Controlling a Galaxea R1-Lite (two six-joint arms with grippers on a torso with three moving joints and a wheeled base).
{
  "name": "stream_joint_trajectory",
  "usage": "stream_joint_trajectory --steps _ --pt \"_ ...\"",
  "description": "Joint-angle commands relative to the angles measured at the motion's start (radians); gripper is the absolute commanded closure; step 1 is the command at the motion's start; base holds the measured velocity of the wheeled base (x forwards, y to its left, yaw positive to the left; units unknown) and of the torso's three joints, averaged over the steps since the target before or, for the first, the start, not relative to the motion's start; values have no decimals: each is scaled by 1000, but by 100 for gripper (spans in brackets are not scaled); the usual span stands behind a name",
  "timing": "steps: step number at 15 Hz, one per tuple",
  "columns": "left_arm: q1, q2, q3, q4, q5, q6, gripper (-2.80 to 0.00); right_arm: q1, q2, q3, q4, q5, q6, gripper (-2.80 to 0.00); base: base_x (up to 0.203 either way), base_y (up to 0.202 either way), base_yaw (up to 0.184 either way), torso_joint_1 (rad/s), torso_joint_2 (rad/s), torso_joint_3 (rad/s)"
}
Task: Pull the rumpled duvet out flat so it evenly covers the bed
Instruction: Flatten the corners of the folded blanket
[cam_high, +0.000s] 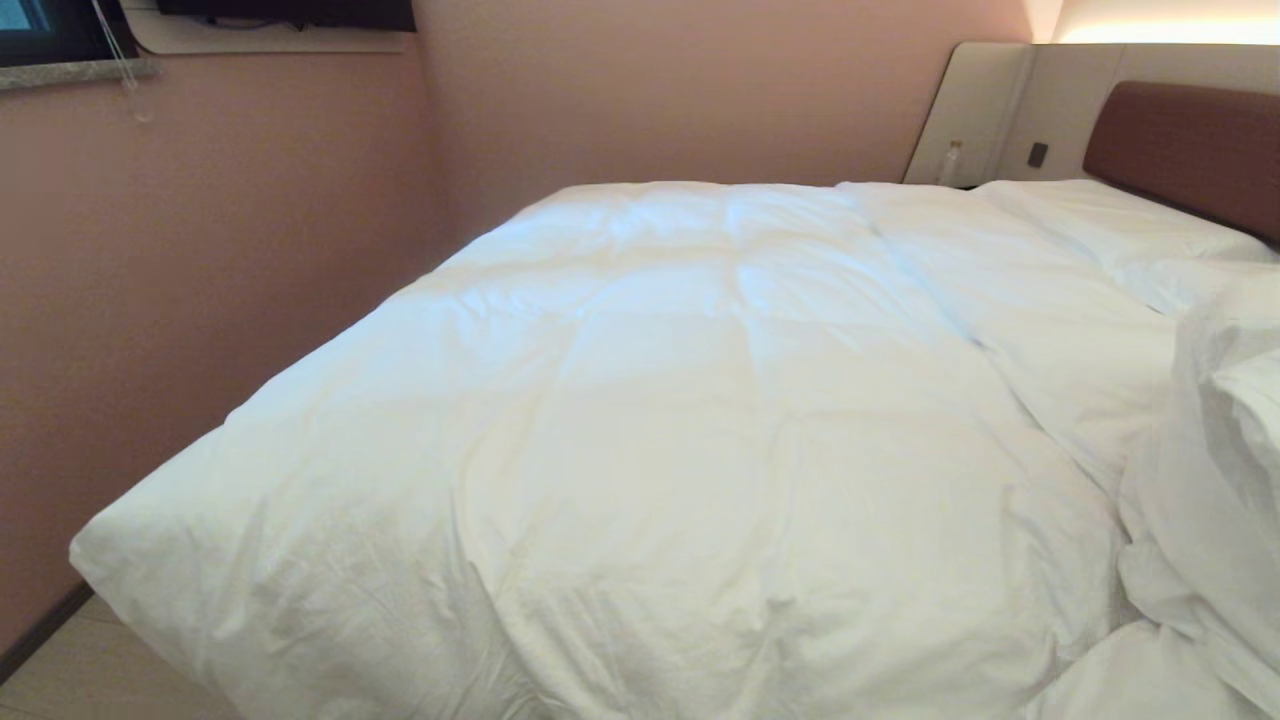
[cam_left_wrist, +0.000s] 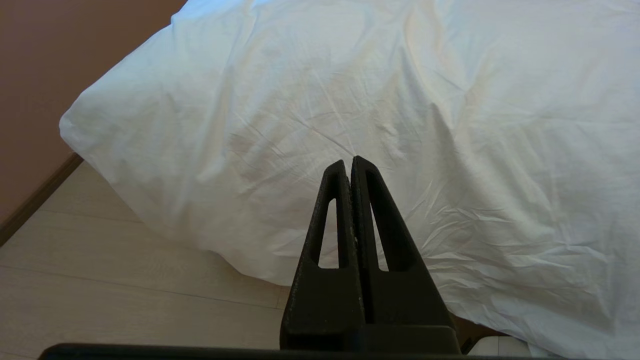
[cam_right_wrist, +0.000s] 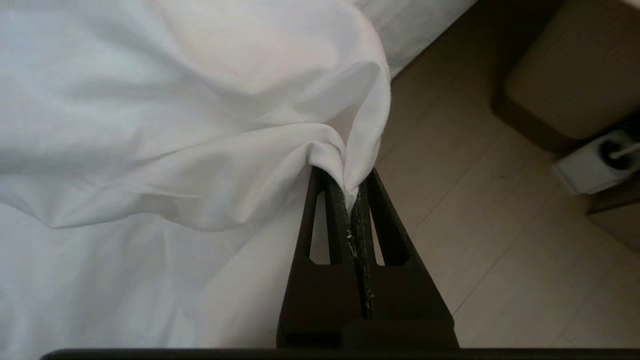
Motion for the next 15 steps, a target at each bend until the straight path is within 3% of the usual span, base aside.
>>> stream_joint_trajectory --steps 1,8,14,15 --pt "1 0 0 0 1 0 0 0 -46 13 5 -84 -23 0 0 0 0 0 0 0" --pt "1 0 0 0 1 0 0 0 -239 13 149 -245 -49 0 0 0 0 0 0 0" --pt "1 0 0 0 1 0 0 0 -326 15 255 -260 -50 0 0 0 0 0 0 0" --pt "1 0 0 0 1 0 0 0 -330 14 256 -262 -50 -280 0 0 0 0 0 0"
